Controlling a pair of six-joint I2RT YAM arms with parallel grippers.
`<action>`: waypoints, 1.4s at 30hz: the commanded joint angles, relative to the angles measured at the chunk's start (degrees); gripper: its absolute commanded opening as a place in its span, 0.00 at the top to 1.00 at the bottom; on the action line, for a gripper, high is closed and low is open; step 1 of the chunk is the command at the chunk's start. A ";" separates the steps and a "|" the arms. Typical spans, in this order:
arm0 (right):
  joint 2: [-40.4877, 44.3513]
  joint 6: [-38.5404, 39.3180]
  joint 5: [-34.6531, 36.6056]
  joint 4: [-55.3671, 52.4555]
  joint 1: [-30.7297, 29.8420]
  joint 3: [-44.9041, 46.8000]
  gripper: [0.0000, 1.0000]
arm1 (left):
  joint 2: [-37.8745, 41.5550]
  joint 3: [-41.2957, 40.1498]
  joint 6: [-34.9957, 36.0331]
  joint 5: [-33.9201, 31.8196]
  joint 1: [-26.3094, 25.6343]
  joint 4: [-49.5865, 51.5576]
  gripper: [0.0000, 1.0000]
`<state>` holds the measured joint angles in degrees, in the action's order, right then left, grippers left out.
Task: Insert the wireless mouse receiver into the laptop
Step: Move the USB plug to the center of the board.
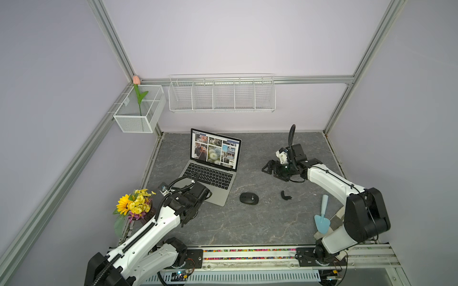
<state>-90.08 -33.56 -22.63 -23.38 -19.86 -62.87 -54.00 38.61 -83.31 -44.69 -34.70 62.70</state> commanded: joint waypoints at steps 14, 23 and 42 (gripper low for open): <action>1.52 1.58 -0.01 -1.22 0.12 -2.01 0.11 | 21.30 -16.95 -16.69 17.89 13.57 2.85 0.01; 3.13 1.91 1.15 -1.74 0.12 -2.00 0.11 | 4.98 -12.63 -12.42 20.68 17.65 -0.69 0.01; 2.74 5.06 3.40 -4.94 0.15 -4.47 0.11 | -8.32 -10.66 -1.34 25.25 35.45 -7.58 0.01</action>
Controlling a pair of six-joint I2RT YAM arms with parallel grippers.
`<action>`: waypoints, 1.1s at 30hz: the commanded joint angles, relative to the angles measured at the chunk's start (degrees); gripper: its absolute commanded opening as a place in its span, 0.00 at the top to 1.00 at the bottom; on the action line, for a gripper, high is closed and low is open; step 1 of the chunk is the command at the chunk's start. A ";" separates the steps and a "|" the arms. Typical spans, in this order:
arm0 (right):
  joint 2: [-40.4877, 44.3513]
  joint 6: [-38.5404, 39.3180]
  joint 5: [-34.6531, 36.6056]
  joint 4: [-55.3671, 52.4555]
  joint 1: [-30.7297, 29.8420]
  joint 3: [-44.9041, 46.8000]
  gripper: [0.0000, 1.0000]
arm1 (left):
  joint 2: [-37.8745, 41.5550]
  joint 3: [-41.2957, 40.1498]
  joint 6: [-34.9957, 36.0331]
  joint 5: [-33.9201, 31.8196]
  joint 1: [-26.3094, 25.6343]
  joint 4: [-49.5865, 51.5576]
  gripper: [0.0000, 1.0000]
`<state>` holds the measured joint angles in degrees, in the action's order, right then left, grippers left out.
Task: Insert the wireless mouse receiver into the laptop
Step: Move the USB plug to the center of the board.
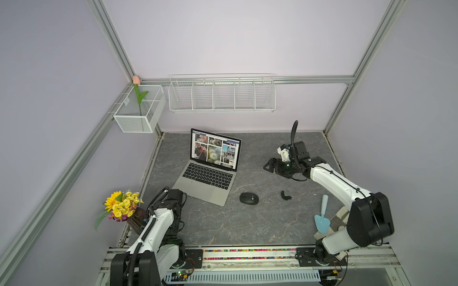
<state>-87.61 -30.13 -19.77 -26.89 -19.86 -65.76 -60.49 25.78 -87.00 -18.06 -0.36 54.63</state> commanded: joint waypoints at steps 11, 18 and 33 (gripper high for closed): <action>0.43 1.66 1.75 -2.81 0.17 -1.85 0.11 | -1.91 3.34 6.91 -1.66 6.33 0.52 0.00; 0.34 2.13 2.35 -3.01 0.16 -2.00 0.11 | -1.41 -0.43 8.92 1.17 13.09 -0.49 0.01; 1.02 3.32 4.37 -4.79 0.21 -2.97 0.11 | -8.25 3.31 14.57 11.64 14.16 -8.10 0.01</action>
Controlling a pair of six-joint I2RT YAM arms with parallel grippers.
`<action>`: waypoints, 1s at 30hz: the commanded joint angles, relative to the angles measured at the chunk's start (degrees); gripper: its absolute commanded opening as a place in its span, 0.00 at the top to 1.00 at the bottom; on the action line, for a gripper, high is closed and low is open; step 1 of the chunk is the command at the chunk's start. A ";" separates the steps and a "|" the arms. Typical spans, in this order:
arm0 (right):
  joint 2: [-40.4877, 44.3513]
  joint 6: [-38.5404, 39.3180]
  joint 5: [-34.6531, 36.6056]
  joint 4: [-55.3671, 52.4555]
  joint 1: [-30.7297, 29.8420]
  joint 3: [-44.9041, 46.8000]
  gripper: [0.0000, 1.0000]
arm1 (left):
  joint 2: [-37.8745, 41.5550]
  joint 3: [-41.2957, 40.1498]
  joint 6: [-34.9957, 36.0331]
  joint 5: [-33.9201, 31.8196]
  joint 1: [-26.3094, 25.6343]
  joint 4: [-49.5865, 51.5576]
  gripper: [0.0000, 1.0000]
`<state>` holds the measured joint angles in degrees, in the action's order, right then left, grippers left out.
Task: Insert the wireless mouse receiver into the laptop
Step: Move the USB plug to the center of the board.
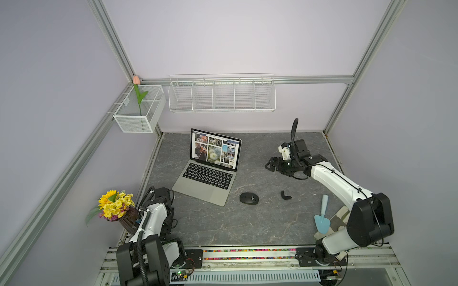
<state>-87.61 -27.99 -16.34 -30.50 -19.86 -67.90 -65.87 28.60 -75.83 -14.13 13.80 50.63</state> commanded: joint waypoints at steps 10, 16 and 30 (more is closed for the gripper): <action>2.27 1.00 2.19 -1.27 0.12 0.41 0.11 | -3.92 5.39 0.67 7.72 -6.54 -0.67 0.01; 1.75 1.07 1.75 -0.98 0.10 0.31 0.11 | 1.74 5.24 -2.92 -1.14 -6.27 9.13 0.01; -1.29 2.51 0.52 -2.87 0.14 -3.54 0.11 | 7.68 -0.56 -0.28 -2.66 0.96 11.64 0.01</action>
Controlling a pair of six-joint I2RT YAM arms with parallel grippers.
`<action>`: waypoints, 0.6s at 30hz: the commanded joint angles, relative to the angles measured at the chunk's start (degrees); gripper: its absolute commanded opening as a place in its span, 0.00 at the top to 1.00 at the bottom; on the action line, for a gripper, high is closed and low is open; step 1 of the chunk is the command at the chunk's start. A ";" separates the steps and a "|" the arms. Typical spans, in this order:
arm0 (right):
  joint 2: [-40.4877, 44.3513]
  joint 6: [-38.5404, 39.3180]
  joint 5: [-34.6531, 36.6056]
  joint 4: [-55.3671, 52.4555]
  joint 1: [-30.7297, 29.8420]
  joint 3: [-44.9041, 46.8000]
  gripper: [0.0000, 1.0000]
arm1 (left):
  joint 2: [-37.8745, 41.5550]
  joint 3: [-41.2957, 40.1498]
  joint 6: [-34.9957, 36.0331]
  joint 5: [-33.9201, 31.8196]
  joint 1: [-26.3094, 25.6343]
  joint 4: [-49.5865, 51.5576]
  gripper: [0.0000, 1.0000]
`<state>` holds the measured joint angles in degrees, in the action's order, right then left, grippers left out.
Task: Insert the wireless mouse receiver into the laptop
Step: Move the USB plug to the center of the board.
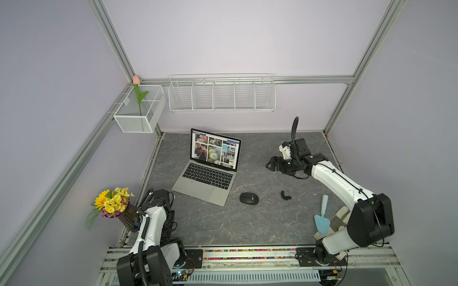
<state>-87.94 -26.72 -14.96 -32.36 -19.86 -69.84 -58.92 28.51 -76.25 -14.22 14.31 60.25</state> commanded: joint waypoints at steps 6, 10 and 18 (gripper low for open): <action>-1.00 1.45 -0.29 -1.18 0.17 -2.29 0.11 | -3.86 0.09 1.50 -1.71 5.00 0.74 0.01; -1.26 2.32 0.78 -2.03 0.18 -3.56 0.11 | -6.87 -0.36 0.84 -0.13 7.18 -0.64 0.01; -1.53 3.43 3.21 -2.90 0.20 -5.38 0.11 | -5.32 -6.73 1.08 4.49 9.58 -9.90 0.00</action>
<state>-88.53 -24.82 -13.30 -33.82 -19.86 -73.95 -63.48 27.29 -75.92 -13.87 23.00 54.68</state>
